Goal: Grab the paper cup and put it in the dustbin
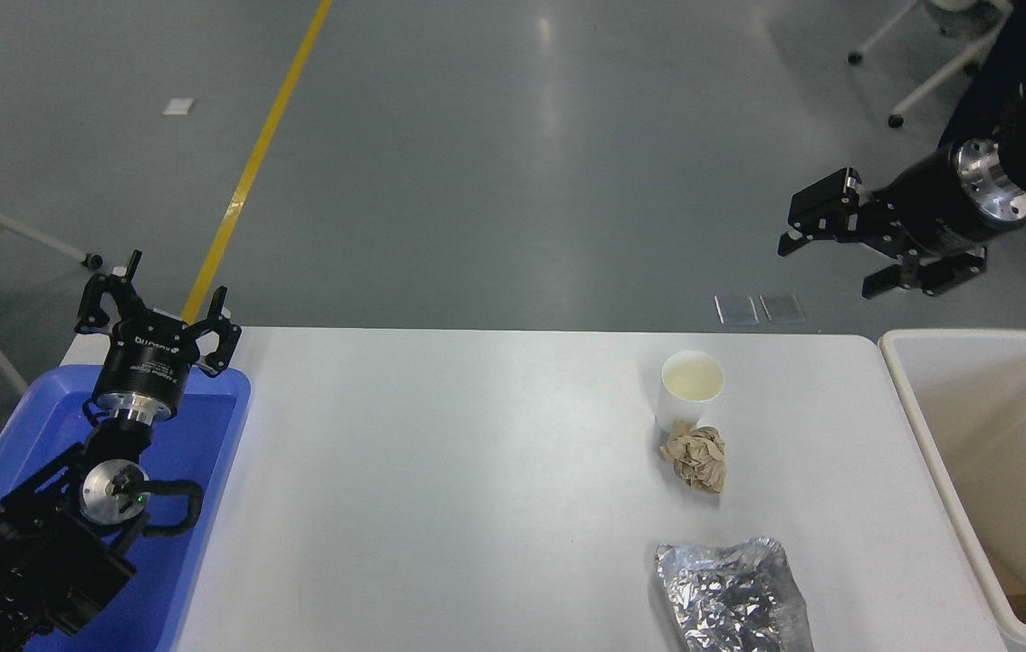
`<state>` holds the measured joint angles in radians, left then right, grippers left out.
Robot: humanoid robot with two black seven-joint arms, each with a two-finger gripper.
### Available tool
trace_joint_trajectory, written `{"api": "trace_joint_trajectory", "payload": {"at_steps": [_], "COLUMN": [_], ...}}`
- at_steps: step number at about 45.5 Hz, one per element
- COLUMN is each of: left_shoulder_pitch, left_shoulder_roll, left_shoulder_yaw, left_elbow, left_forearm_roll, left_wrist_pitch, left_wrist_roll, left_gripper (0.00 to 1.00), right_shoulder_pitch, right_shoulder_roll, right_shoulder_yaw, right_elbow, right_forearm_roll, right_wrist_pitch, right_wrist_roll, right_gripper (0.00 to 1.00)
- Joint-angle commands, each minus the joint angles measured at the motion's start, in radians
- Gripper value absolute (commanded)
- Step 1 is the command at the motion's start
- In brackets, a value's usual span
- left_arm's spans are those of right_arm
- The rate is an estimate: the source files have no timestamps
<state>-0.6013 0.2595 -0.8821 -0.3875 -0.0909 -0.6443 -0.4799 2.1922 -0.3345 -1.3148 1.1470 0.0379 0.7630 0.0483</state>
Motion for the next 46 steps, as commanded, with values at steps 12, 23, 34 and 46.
{"api": "trace_joint_trajectory", "payload": {"at_steps": [12, 23, 34, 46], "left_shoulder_pitch": [0.000, 0.000, 0.000, 0.000], "left_shoulder_roll": [0.000, 0.001, 0.001, 0.000], "left_shoulder_yaw": [0.000, 0.002, 0.002, 0.002], "left_elbow": [0.001, -0.001, -0.001, -0.001], "left_forearm_roll": [0.000, 0.000, 0.000, 0.000], "left_wrist_pitch": [0.000, 0.000, 0.000, 0.000], "left_wrist_roll": [0.001, 0.001, 0.001, 0.001], "left_gripper": [0.98, 0.98, 0.98, 0.98], "right_shoulder_pitch": [0.310, 0.298, 0.230, -0.078], "right_shoulder_roll": [0.072, 0.088, 0.083, 0.092], "right_shoulder_yaw": [0.019, 0.016, 0.026, 0.063], "right_elbow": [0.252, 0.267, 0.241, 0.111], "right_forearm_roll": [-0.004, -0.012, -0.013, -0.023], "right_wrist_pitch": [0.022, 0.022, 0.022, 0.022], "right_wrist_roll": [-0.074, -0.077, -0.076, -0.079], "right_gripper": [1.00, 1.00, 1.00, 1.00]}}
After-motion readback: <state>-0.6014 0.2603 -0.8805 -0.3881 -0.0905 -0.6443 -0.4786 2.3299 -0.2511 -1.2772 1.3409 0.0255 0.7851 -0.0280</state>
